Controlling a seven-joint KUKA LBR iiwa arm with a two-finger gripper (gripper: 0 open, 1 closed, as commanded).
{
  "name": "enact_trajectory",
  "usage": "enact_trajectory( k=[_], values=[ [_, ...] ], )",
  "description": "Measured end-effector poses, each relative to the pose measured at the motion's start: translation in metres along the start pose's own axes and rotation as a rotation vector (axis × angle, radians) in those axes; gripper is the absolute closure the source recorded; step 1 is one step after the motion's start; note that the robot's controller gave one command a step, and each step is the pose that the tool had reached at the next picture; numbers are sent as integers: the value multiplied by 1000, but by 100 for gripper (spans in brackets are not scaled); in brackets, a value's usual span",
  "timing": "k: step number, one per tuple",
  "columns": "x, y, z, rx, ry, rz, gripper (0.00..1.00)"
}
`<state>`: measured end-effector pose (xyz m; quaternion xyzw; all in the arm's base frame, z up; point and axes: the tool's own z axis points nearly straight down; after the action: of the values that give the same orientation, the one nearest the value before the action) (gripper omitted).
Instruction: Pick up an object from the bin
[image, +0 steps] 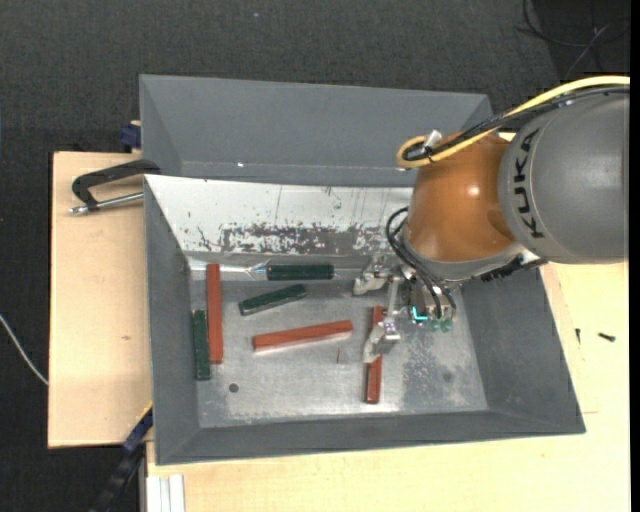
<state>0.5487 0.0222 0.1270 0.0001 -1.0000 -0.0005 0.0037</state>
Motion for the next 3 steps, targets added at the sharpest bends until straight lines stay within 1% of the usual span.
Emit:
enact_trajectory(
  k=[1, 2, 3],
  values=[
    [-2, 0, -4, 0, -8, 1, 0],
    [2, 42, 50, 0, 1, -74, 100],
    [2, 42, 50, 0, 1, -74, 100]
  ],
)
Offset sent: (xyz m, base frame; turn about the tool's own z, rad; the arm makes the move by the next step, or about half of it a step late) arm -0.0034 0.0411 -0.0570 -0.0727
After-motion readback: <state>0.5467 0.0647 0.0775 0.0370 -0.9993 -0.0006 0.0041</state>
